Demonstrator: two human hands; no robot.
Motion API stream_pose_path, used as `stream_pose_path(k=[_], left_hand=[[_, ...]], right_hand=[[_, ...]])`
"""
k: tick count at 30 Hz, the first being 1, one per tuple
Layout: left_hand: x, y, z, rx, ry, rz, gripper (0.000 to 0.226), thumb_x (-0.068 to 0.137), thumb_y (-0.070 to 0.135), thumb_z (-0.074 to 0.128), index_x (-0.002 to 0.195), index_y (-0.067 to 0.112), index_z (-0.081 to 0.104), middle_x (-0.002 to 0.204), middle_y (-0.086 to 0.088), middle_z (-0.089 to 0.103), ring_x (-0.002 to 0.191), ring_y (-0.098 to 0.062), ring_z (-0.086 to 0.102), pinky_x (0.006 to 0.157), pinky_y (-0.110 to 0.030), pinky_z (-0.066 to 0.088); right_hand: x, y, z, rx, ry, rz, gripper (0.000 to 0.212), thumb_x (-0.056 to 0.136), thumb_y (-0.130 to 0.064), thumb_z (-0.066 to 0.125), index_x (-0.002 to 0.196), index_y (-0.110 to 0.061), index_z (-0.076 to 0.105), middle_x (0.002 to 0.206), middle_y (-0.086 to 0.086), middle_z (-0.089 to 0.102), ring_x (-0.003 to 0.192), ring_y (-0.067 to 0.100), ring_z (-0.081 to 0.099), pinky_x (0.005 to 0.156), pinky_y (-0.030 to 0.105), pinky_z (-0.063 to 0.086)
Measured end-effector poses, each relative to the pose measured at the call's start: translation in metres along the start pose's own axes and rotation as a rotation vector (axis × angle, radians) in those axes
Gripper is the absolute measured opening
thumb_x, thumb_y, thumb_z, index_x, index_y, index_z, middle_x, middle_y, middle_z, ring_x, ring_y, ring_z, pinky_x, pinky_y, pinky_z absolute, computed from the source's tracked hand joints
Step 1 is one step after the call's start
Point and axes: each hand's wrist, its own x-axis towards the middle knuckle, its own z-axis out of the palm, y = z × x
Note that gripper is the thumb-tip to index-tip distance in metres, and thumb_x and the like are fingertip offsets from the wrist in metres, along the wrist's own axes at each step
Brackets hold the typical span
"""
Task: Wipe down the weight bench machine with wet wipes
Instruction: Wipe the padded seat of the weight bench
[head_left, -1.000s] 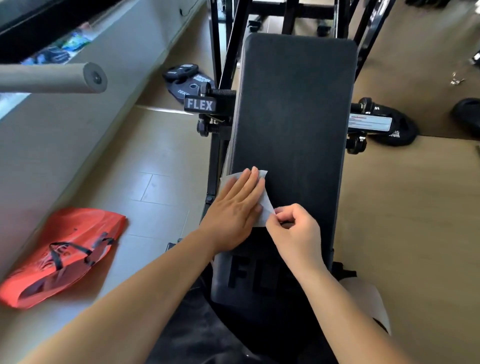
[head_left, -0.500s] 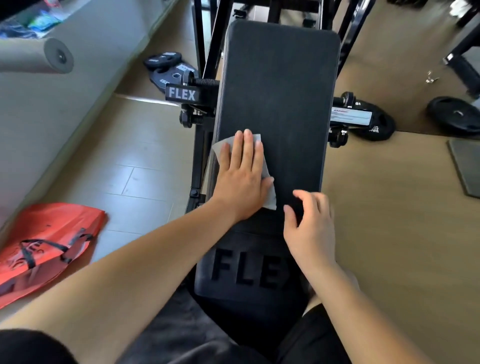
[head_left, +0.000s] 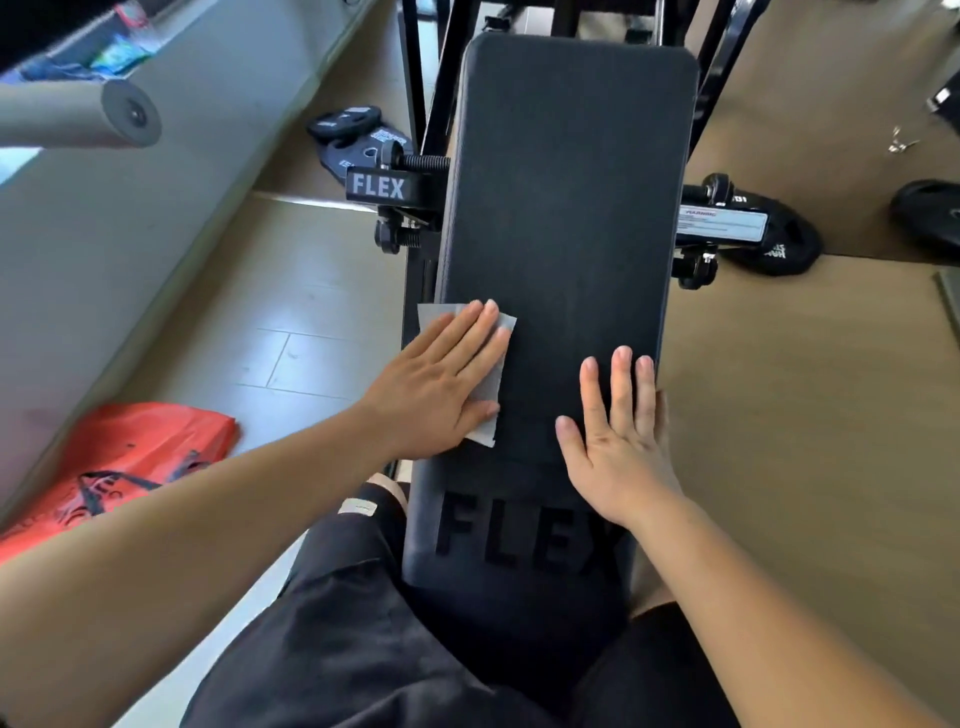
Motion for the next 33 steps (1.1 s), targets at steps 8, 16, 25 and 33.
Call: stream_pose_path(k=[8, 16, 25, 33], left_hand=[[0.095, 0.043, -0.015, -0.061, 0.107, -0.277, 0.078, 0.108, 0.055, 0.016, 0.162, 0.001, -0.001, 0.17, -0.023, -0.01, 0.157, -0.036, -0.014, 0.127, -0.053, 0.002], [0.101, 0.046, -0.01, -0.107, 0.136, -0.101, 0.074, 0.11, 0.049, 0.023, 0.163, 0.002, 0.005, 0.17, -0.023, -0.005, 0.158, -0.037, -0.009, 0.128, -0.053, 0.005], [0.091, 0.15, 0.001, 0.037, -0.213, 0.47, 0.068, 0.107, 0.045, 0.019, 0.165, 0.013, 0.002, 0.172, -0.008, -0.012, 0.155, -0.028, -0.026, 0.124, -0.05, -0.018], [0.034, 0.056, -0.01, -0.161, 0.023, 0.03, 0.063, 0.112, 0.038, 0.034, 0.164, 0.009, 0.014, 0.172, -0.012, 0.009, 0.159, -0.028, 0.006, 0.127, -0.05, 0.019]], right_hand=[[-0.001, 0.012, 0.005, 0.104, 0.045, -0.097, 0.067, 0.1, -0.06, -0.003, 0.154, -0.034, -0.032, 0.155, -0.005, -0.052, 0.143, 0.019, -0.049, 0.125, 0.05, -0.015], [-0.006, 0.019, -0.015, 0.479, 0.072, -0.157, 0.066, 0.102, -0.057, 0.015, 0.16, -0.039, -0.011, 0.167, -0.023, -0.024, 0.154, 0.007, -0.026, 0.128, 0.041, -0.007], [-0.046, 0.019, -0.096, 0.772, 0.051, 0.461, 0.054, 0.11, -0.022, 0.04, 0.162, -0.019, 0.027, 0.168, 0.003, 0.024, 0.153, 0.013, 0.027, 0.115, 0.017, 0.018], [-0.044, 0.003, -0.075, 0.5, -0.091, 0.205, 0.054, 0.111, -0.025, 0.039, 0.162, -0.016, 0.027, 0.173, 0.0, 0.008, 0.159, 0.01, 0.002, 0.12, 0.017, 0.003]])
